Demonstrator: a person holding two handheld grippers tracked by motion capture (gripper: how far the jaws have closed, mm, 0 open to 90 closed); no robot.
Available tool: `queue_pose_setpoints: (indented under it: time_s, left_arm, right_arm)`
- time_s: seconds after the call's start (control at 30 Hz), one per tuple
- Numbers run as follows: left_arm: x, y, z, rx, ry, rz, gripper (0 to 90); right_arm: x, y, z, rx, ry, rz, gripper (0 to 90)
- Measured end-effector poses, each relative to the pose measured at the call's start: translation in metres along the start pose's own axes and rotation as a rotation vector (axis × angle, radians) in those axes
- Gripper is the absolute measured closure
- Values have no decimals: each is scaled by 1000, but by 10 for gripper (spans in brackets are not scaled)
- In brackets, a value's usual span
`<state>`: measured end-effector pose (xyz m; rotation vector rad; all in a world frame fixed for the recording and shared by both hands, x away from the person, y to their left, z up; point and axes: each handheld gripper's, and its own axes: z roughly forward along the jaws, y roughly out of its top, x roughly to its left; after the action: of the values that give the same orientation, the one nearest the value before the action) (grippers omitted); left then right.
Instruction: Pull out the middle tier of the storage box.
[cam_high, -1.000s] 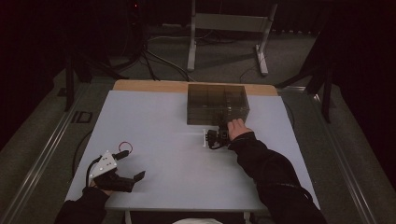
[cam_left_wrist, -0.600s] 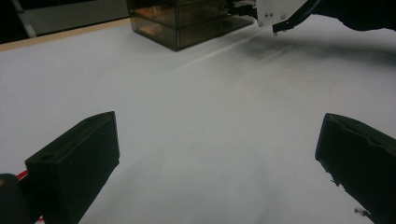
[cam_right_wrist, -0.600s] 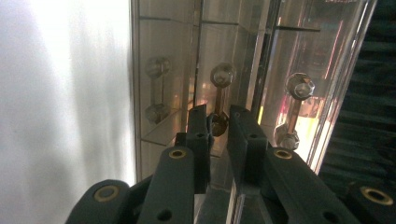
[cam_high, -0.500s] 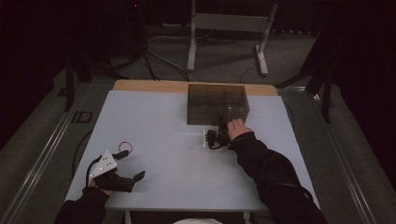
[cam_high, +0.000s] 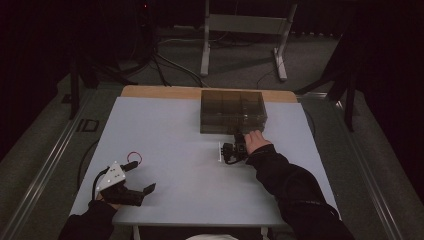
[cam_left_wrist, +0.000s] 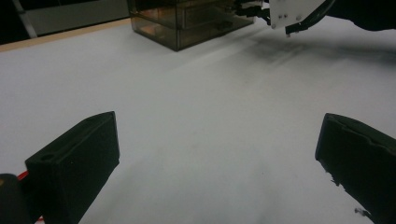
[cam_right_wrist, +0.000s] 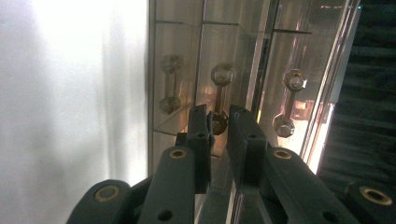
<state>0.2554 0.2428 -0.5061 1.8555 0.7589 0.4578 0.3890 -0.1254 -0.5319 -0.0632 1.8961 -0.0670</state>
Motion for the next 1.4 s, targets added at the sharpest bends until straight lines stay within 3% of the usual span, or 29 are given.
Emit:
queue_pose_setpoints:
  time_s: [1.23, 1.4]
  left_arm:
    - [0, -1, 1, 9, 1, -3, 12]
    - [0, -1, 0, 10, 2, -1, 12]
  right_arm:
    - [-1, -6, -6, -39, 26, -10, 789]
    - [-6, -12, -9, -111, 74, 31, 735]
